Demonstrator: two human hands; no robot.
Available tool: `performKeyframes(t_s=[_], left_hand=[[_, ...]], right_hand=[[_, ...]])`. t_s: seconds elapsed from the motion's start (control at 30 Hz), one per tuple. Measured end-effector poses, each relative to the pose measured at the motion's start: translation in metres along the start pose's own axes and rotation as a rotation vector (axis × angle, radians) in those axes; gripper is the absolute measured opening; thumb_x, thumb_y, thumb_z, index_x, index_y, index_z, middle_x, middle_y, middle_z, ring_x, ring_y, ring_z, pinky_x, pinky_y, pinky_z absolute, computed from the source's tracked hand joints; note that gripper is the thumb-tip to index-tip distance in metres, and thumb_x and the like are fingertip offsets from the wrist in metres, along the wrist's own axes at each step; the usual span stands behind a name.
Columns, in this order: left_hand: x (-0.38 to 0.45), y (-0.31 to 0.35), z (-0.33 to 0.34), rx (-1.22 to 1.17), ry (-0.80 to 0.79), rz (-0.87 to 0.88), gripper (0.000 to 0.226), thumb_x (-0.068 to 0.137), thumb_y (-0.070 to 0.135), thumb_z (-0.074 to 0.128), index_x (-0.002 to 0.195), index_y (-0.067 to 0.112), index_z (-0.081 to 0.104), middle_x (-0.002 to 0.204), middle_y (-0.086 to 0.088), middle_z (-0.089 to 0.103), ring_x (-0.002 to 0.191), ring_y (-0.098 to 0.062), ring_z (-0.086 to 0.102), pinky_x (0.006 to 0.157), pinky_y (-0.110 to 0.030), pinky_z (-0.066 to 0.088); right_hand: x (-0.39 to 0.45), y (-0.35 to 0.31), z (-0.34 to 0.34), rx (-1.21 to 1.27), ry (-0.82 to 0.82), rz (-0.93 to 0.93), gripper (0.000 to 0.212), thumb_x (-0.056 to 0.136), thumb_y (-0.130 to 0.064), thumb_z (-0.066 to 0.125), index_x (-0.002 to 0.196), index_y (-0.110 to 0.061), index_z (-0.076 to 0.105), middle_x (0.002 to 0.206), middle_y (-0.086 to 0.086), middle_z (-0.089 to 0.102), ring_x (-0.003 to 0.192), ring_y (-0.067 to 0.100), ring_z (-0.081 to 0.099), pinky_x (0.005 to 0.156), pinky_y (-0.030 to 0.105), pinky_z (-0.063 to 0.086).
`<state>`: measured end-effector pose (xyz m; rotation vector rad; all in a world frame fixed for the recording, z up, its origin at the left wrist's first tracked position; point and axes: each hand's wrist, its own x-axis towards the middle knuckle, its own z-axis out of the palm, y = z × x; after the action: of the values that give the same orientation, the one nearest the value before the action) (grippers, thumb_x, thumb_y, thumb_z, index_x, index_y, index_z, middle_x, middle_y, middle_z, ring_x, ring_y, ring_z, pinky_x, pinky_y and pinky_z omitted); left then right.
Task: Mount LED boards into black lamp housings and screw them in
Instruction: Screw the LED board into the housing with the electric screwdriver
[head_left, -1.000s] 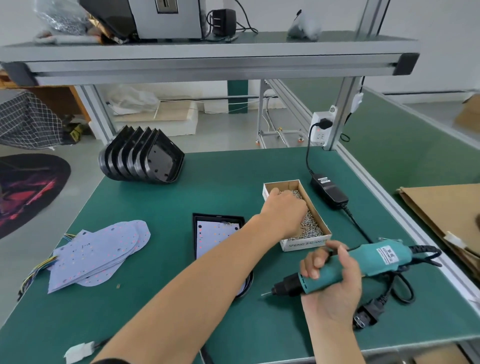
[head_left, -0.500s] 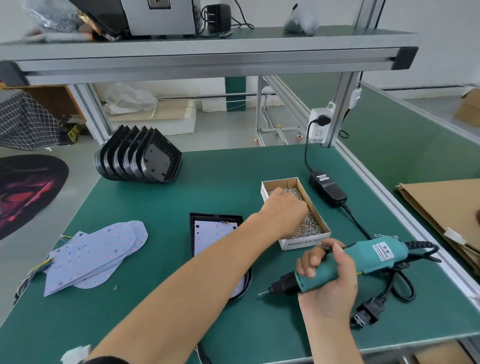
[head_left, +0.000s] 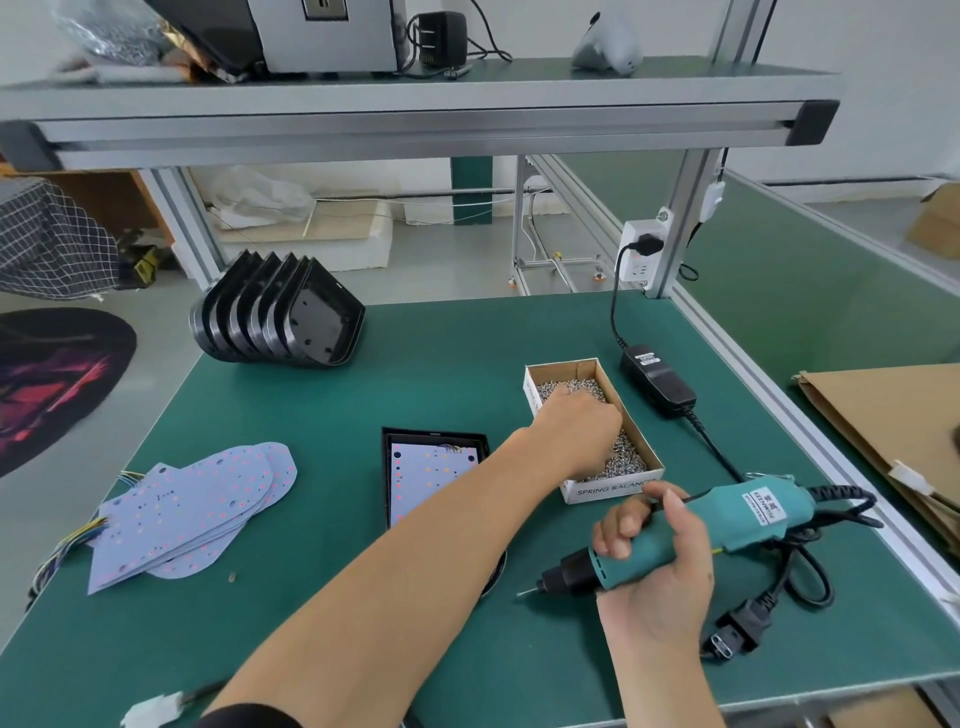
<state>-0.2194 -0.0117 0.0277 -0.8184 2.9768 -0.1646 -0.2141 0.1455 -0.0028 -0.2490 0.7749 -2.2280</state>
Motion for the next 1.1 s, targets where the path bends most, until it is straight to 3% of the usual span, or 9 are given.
performKeyframes(t_s=[0.1, 0.2, 0.3, 0.37, 0.43, 0.53, 0.67, 0.9, 1.1], left_hand=[[0.002, -0.003, -0.001, -0.072, -0.012, 0.000, 0.014, 0.096, 0.020, 0.058, 0.083, 0.018, 0.064, 0.094, -0.003, 0.070, 0.100, -0.029, 0.063, 0.089, -0.041, 0.041], [-0.004, -0.010, -0.007, -0.303, 0.033, -0.023, 0.015, 0.099, 0.025, 0.058, 0.101, 0.017, 0.071, 0.107, -0.003, 0.075, 0.105, -0.027, 0.065, 0.096, -0.041, 0.047], [-0.027, -0.023, -0.018, -0.792, 0.159, -0.119, 0.008, 0.094, 0.023, 0.066, 0.092, 0.018, 0.071, 0.088, 0.006, 0.074, 0.084, -0.013, 0.067, 0.079, -0.033, 0.054], [-0.055, -0.036, -0.024, -1.109, 0.240, -0.193, 0.008, 0.088, 0.020, 0.075, 0.081, 0.021, 0.071, 0.071, 0.012, 0.070, 0.065, -0.003, 0.061, 0.065, -0.020, 0.049], [-0.089, -0.052, -0.024, -1.301, 0.294, -0.271, 0.013, 0.085, 0.016, 0.081, 0.078, 0.022, 0.071, 0.069, 0.011, 0.071, 0.063, -0.003, 0.060, 0.065, -0.016, 0.047], [-0.147, -0.076, -0.016, -1.402, 0.370, -0.399, 0.015, 0.085, 0.009, 0.083, 0.080, 0.016, 0.071, 0.074, 0.002, 0.072, 0.069, -0.010, 0.061, 0.071, -0.022, 0.048], [-0.214, -0.080, -0.008, -1.555, 0.441, -0.454, 0.022, 0.082, -0.003, 0.083, 0.080, 0.017, 0.074, 0.077, -0.003, 0.071, 0.071, -0.012, 0.062, 0.070, -0.017, 0.051], [-0.250, -0.046, -0.019, -1.774, 0.579, -0.500, 0.026, 0.062, 0.031, 0.090, 0.078, 0.013, 0.079, 0.073, -0.010, 0.071, 0.061, -0.012, 0.056, 0.058, -0.017, 0.047], [-0.248, -0.018, -0.019, -1.974, 0.556, -0.486, 0.023, 0.063, 0.031, 0.088, 0.070, 0.012, 0.077, 0.069, -0.014, 0.070, 0.055, -0.012, 0.058, 0.047, -0.018, 0.042]], right_hand=[[-0.001, -0.001, -0.001, 0.003, 0.005, -0.002, 0.015, 0.094, -0.017, 0.048, 0.084, -0.015, 0.058, 0.057, 0.003, 0.045, 0.042, 0.015, 0.039, 0.046, 0.023, 0.037], [-0.001, -0.001, -0.001, -0.008, 0.012, -0.003, 0.017, 0.097, -0.016, 0.046, 0.085, -0.016, 0.057, 0.058, 0.003, 0.044, 0.043, 0.015, 0.038, 0.046, 0.025, 0.037], [0.000, -0.002, -0.001, -0.022, 0.020, -0.014, 0.009, 0.092, -0.019, 0.051, 0.086, -0.015, 0.056, 0.058, 0.003, 0.044, 0.043, 0.015, 0.037, 0.046, 0.025, 0.037], [0.000, -0.001, -0.001, -0.031, 0.023, -0.017, 0.008, 0.091, -0.021, 0.052, 0.086, -0.016, 0.055, 0.058, 0.003, 0.044, 0.043, 0.015, 0.037, 0.046, 0.025, 0.037], [0.000, 0.000, -0.002, -0.046, 0.022, -0.015, 0.008, 0.092, -0.021, 0.052, 0.087, -0.016, 0.054, 0.059, 0.003, 0.045, 0.045, 0.015, 0.038, 0.047, 0.025, 0.037], [-0.003, 0.001, 0.001, -0.051, 0.007, -0.007, 0.007, 0.094, -0.021, 0.052, 0.088, -0.016, 0.053, 0.060, 0.003, 0.045, 0.046, 0.015, 0.038, 0.047, 0.026, 0.039], [-0.008, -0.004, 0.016, 0.002, -0.061, 0.016, 0.015, 0.095, -0.023, 0.050, 0.083, -0.020, 0.058, 0.061, -0.001, 0.047, 0.047, 0.014, 0.038, 0.049, 0.024, 0.040], [-0.016, -0.017, 0.065, 0.180, -0.144, -0.012, 0.020, 0.097, -0.028, 0.046, 0.083, -0.019, 0.058, 0.062, -0.004, 0.045, 0.049, 0.011, 0.038, 0.052, 0.025, 0.038], [-0.017, -0.023, 0.090, 0.284, -0.153, -0.010, 0.026, 0.099, -0.031, 0.044, 0.082, -0.018, 0.058, 0.061, -0.006, 0.047, 0.047, 0.008, 0.040, 0.050, 0.022, 0.040]])
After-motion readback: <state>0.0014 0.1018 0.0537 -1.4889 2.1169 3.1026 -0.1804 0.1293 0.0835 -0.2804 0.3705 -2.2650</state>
